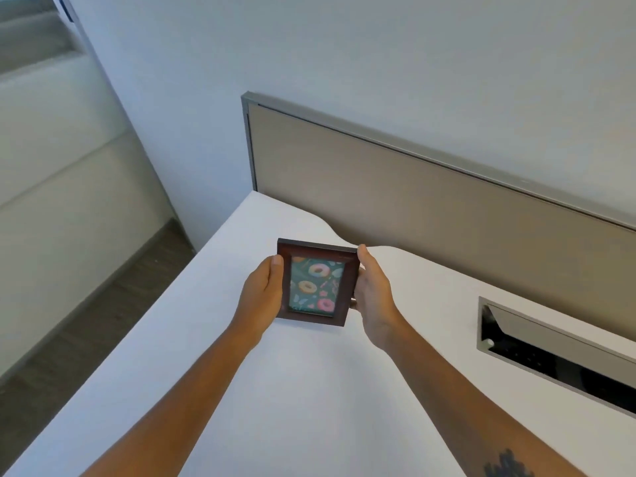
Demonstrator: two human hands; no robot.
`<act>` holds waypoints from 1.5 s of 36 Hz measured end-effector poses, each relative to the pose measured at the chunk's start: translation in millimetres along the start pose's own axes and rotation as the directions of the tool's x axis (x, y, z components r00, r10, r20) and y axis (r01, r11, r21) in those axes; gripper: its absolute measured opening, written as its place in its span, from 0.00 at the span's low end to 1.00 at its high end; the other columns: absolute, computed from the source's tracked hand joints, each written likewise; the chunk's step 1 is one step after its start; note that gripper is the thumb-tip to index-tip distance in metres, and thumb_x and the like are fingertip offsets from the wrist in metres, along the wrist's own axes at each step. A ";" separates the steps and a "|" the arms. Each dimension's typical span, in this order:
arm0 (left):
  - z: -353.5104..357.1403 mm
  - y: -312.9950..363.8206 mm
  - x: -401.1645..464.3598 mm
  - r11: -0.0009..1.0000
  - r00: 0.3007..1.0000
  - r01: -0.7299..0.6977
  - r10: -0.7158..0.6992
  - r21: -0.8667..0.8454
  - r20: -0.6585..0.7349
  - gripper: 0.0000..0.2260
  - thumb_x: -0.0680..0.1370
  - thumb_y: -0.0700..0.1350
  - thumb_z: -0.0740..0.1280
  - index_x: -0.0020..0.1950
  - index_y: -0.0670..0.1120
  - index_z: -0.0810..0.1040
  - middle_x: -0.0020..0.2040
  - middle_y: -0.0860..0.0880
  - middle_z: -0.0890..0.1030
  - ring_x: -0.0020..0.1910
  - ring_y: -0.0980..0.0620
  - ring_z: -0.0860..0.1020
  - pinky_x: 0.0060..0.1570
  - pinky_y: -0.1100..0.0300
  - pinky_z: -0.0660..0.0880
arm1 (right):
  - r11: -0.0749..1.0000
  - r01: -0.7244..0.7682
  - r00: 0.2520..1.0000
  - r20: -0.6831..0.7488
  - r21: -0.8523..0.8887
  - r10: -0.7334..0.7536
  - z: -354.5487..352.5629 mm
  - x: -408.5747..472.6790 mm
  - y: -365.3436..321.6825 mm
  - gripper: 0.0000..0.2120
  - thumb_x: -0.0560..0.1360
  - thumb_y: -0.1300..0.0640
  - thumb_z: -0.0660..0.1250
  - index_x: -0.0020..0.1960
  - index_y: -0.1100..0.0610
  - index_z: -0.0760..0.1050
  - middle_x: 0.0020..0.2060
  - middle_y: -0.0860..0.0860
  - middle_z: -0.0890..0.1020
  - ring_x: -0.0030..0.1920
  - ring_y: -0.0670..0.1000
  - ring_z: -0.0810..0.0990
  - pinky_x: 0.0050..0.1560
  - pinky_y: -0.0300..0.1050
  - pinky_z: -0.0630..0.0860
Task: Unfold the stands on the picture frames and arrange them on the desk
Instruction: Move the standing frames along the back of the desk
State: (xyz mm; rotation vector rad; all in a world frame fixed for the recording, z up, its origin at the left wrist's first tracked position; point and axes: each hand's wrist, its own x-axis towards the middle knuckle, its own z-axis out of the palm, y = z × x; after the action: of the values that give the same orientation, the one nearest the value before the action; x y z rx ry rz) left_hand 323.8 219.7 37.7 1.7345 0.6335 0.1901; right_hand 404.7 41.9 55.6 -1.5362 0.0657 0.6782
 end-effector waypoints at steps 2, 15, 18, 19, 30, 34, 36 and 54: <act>-6.9 1.5 23.2 1.000 0.999 0.002 -0.003 -0.003 -0.050 0.18 0.88 0.57 0.51 0.63 0.49 0.76 0.54 0.55 0.83 0.53 0.59 0.82 0.37 0.76 0.76 | 1.000 0.011 0.999 0.031 -0.016 -0.011 12.5 26.2 -8.9 0.34 0.79 0.27 0.56 0.69 0.49 0.82 0.60 0.49 0.90 0.61 0.53 0.89 0.71 0.59 0.75; -54.2 0.4 146.0 0.991 0.959 0.070 -0.097 -0.111 -0.268 0.17 0.89 0.55 0.52 0.60 0.47 0.76 0.47 0.55 0.80 0.44 0.59 0.79 0.34 0.70 0.74 | 0.997 -0.016 0.987 0.161 -0.077 0.028 92.1 161.1 -54.8 0.33 0.72 0.24 0.59 0.58 0.47 0.85 0.59 0.55 0.90 0.53 0.53 0.89 0.51 0.51 0.77; -63.0 -5.7 167.6 0.991 0.951 0.078 -0.105 -0.105 -0.290 0.16 0.89 0.53 0.52 0.54 0.48 0.75 0.45 0.53 0.78 0.43 0.57 0.76 0.40 0.62 0.71 | 0.995 -0.021 0.983 0.180 -0.094 0.038 103.8 184.9 -59.6 0.32 0.70 0.24 0.60 0.56 0.46 0.84 0.59 0.55 0.90 0.52 0.52 0.88 0.52 0.51 0.77; -64.9 -8.1 173.7 0.991 0.951 0.079 -0.108 -0.108 -0.290 0.16 0.89 0.53 0.52 0.52 0.49 0.75 0.45 0.52 0.78 0.43 0.56 0.76 0.40 0.60 0.72 | 0.995 -0.020 0.982 0.186 -0.099 0.038 107.2 191.6 -60.9 0.32 0.70 0.24 0.60 0.56 0.47 0.84 0.58 0.54 0.90 0.52 0.52 0.88 0.53 0.52 0.77; -74.9 -22.2 216.2 0.992 0.951 0.083 -0.107 -0.095 -0.291 0.14 0.89 0.54 0.52 0.57 0.50 0.75 0.49 0.52 0.81 0.48 0.57 0.80 0.40 0.64 0.73 | 0.990 -0.038 0.975 0.212 -0.137 0.067 120.9 240.6 -62.4 0.35 0.74 0.24 0.55 0.57 0.50 0.84 0.52 0.54 0.90 0.52 0.53 0.86 0.61 0.55 0.76; -73.9 -26.1 220.0 0.991 0.949 0.081 -0.108 -0.102 -0.296 0.15 0.89 0.54 0.52 0.60 0.48 0.75 0.49 0.53 0.81 0.48 0.57 0.80 0.40 0.65 0.73 | 0.988 -0.042 0.976 0.203 -0.152 0.072 123.8 244.8 -62.8 0.40 0.70 0.22 0.55 0.58 0.52 0.86 0.57 0.56 0.90 0.55 0.54 0.87 0.60 0.54 0.77; -72.7 -27.1 220.3 0.990 0.948 0.085 -0.114 -0.108 -0.296 0.15 0.89 0.54 0.52 0.60 0.48 0.75 0.50 0.53 0.81 0.49 0.57 0.81 0.41 0.65 0.73 | 0.985 -0.051 0.976 0.202 -0.164 0.084 125.3 244.8 -62.0 0.44 0.70 0.20 0.55 0.64 0.53 0.86 0.56 0.54 0.91 0.58 0.54 0.88 0.63 0.55 0.77; -71.1 -79.6 130.7 0.952 0.946 0.048 0.053 0.302 -0.319 0.29 0.86 0.58 0.58 0.84 0.48 0.57 0.85 0.47 0.60 0.83 0.45 0.61 0.80 0.45 0.61 | 0.719 0.234 0.964 0.057 -0.654 -0.261 69.5 171.1 10.9 0.34 0.87 0.35 0.56 0.86 0.53 0.60 0.85 0.51 0.65 0.85 0.52 0.62 0.85 0.55 0.59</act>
State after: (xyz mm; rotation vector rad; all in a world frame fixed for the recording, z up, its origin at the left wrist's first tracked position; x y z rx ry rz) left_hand 376.5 357.1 -44.9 2.0233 0.9418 0.4031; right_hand 514.1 166.9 -25.9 -2.1921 -0.3911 0.4679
